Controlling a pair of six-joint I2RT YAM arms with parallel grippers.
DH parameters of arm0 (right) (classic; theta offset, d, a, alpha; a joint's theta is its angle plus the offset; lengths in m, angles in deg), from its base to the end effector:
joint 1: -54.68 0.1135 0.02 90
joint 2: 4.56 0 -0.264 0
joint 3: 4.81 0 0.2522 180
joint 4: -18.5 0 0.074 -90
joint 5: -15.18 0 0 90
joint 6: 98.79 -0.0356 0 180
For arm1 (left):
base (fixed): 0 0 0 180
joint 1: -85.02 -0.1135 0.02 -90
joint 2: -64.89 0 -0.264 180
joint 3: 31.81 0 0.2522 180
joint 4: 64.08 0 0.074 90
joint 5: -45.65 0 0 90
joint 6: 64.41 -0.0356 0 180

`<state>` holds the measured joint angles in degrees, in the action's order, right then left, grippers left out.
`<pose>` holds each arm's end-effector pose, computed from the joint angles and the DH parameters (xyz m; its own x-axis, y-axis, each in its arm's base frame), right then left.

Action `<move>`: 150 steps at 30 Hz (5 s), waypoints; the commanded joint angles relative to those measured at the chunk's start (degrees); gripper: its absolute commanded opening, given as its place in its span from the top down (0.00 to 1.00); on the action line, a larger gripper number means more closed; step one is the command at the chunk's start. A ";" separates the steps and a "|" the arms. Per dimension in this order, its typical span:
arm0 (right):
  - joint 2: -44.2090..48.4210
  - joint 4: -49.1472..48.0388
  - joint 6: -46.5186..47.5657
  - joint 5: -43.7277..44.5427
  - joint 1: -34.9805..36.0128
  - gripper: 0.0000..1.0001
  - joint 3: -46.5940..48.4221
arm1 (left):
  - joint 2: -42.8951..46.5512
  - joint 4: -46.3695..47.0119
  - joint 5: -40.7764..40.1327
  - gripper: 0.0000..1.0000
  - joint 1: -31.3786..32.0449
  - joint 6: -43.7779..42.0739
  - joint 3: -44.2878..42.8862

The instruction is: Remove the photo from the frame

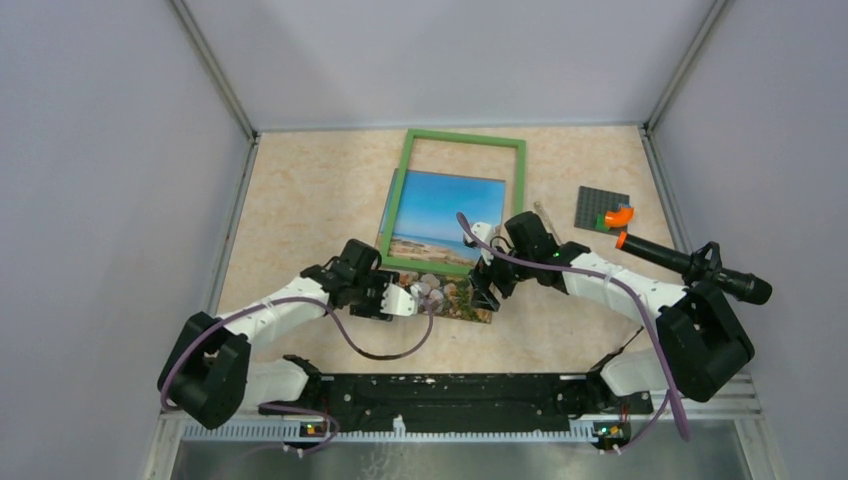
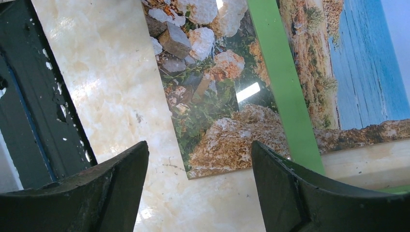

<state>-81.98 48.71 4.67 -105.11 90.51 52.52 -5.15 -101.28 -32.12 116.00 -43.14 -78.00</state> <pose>0.2054 0.1704 0.2039 -0.4282 -0.5571 -0.7116 -0.8908 0.3926 0.2287 0.1789 -0.1162 0.1645 0.2786 0.8950 -0.3483 0.9135 -0.1349 0.3838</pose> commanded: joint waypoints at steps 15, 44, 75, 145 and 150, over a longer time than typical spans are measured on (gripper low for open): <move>0.81 -0.43 0.70 -1.28 0.46 0.25 1.52 | -2.54 0.25 2.98 0.55 -0.75 0.18 -5.42; 0.09 2.15 1.40 -0.27 0.46 0.27 3.01 | 2.38 15.77 1.86 0.68 -0.75 -1.24 5.16; 2.39 5.26 1.18 3.59 -0.39 0.24 7.41 | -5.66 15.02 6.95 0.62 0.11 -0.93 1.28; 1.35 9.83 -24.45 13.17 -26.88 0.01 27.54 | -22.23 31.64 -2.60 1.00 -3.45 16.54 -69.02; 1.68 10.36 -24.35 12.61 -29.20 0.01 27.60 | -24.60 37.22 4.74 1.00 -4.09 14.63 -66.22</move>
<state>-80.39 60.60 -19.13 -91.66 63.34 77.37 -31.14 -76.08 -33.10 112.09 -28.06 -144.36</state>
